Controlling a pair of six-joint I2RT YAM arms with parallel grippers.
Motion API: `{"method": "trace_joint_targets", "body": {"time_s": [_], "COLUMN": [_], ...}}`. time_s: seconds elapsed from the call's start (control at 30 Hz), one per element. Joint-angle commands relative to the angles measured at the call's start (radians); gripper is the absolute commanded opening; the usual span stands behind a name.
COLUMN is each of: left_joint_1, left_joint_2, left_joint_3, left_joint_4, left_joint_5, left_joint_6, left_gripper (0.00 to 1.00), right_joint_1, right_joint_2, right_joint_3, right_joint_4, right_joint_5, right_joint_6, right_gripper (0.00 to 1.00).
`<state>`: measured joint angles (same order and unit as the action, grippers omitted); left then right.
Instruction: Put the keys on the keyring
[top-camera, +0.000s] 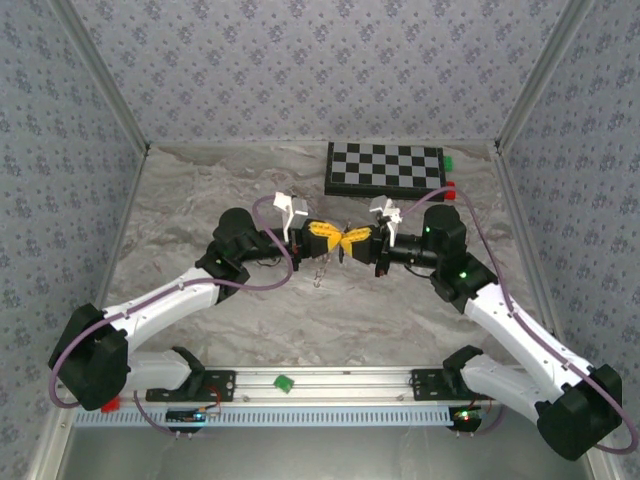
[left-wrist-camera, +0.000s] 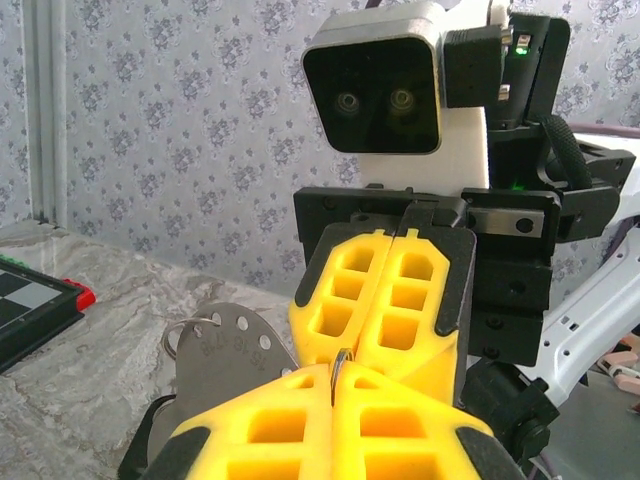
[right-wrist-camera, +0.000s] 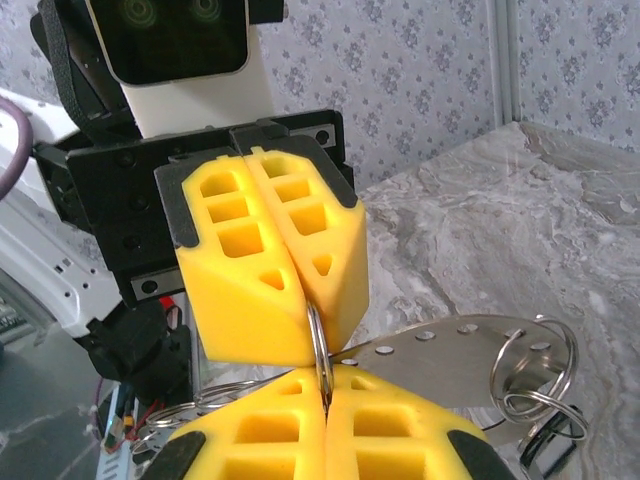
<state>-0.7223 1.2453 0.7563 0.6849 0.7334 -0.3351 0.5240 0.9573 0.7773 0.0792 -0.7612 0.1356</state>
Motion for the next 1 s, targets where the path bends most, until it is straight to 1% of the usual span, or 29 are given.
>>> {"method": "trace_joint_targets", "body": {"time_s": [0.0,0.1,0.13,0.3,0.5,0.73,0.87,0.97], "left_joint_1": [-0.005,0.002,0.006,0.033,0.043,0.048,0.050,0.051], "left_joint_2": [-0.001,-0.005,-0.004,-0.012,-0.029,-0.046,-0.035,-0.017], "left_joint_3": [0.015,0.022,0.024,0.022,0.029,0.039,0.041,0.053], "left_joint_4": [0.014,-0.009,-0.013,-0.027,-0.100,-0.210,-0.242,-0.259], "left_joint_5": [0.009,0.011,0.011,0.018,0.051,0.076,0.091,0.106], "left_joint_6": [0.005,0.016,0.018,0.028,0.084,0.175,0.197,0.208], "left_gripper": [0.11,0.22,0.28,0.29,0.29,0.29,0.30,0.30], "right_joint_1": [0.002,-0.003,-0.007,-0.022,-0.021,0.013,0.048,0.076], "right_joint_2": [-0.017,-0.007,-0.001,0.055,0.155,0.264,0.339,0.375], "right_joint_3": [0.068,0.113,0.134,0.247,0.396,0.548,0.643,0.679], "right_joint_4": [-0.110,-0.222,-0.266,-0.514,-0.776,-0.959,-1.084,-1.119], "right_joint_5": [0.004,0.008,0.007,0.023,0.095,0.156,0.200,0.216], "right_joint_6": [-0.093,-0.158,-0.177,-0.296,-0.384,-0.474,-0.530,-0.553], "right_gripper": [0.00,0.00,0.00,0.00,0.00,0.00,0.00,0.00]}}
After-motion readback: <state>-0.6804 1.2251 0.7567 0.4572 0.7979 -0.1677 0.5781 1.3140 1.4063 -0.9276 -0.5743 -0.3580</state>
